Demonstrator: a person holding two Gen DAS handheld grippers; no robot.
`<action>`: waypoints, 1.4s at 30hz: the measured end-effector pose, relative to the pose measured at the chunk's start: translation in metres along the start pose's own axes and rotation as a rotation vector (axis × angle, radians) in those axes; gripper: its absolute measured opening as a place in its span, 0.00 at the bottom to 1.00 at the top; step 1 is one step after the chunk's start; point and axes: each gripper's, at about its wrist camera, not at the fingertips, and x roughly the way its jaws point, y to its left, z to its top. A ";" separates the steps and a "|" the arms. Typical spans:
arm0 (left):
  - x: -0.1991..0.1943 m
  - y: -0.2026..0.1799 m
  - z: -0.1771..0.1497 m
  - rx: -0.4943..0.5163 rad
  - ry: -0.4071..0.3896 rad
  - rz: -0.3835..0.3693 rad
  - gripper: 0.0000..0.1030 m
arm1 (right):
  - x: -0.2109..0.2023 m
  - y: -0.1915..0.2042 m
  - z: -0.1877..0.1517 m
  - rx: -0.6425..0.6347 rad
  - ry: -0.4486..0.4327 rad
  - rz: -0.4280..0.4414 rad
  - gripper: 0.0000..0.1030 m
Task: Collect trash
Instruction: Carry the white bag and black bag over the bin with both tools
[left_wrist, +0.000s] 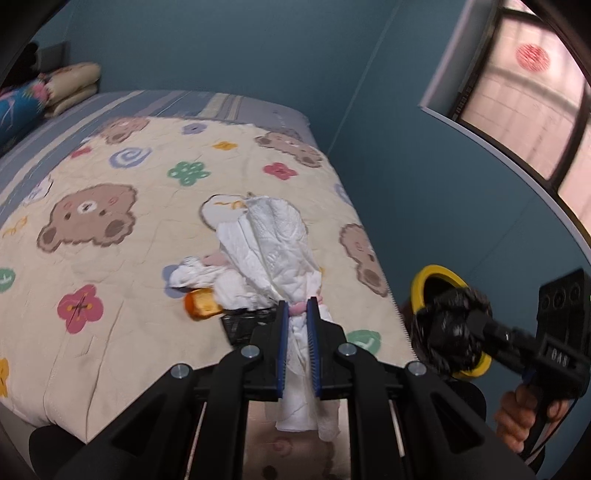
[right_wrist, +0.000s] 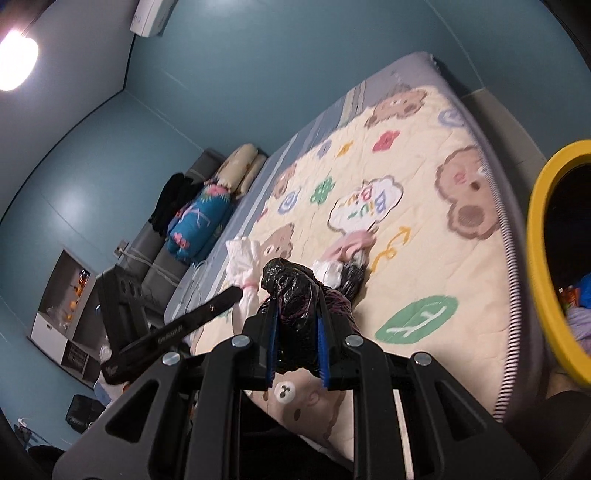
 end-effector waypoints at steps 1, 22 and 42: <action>-0.001 -0.007 0.000 0.016 0.000 -0.008 0.09 | -0.007 0.000 0.003 -0.004 -0.018 -0.008 0.16; 0.001 -0.170 0.039 0.322 -0.069 -0.146 0.09 | -0.153 -0.008 0.070 -0.091 -0.336 -0.218 0.16; 0.091 -0.263 0.034 0.390 0.047 -0.265 0.09 | -0.195 -0.095 0.090 0.013 -0.411 -0.435 0.16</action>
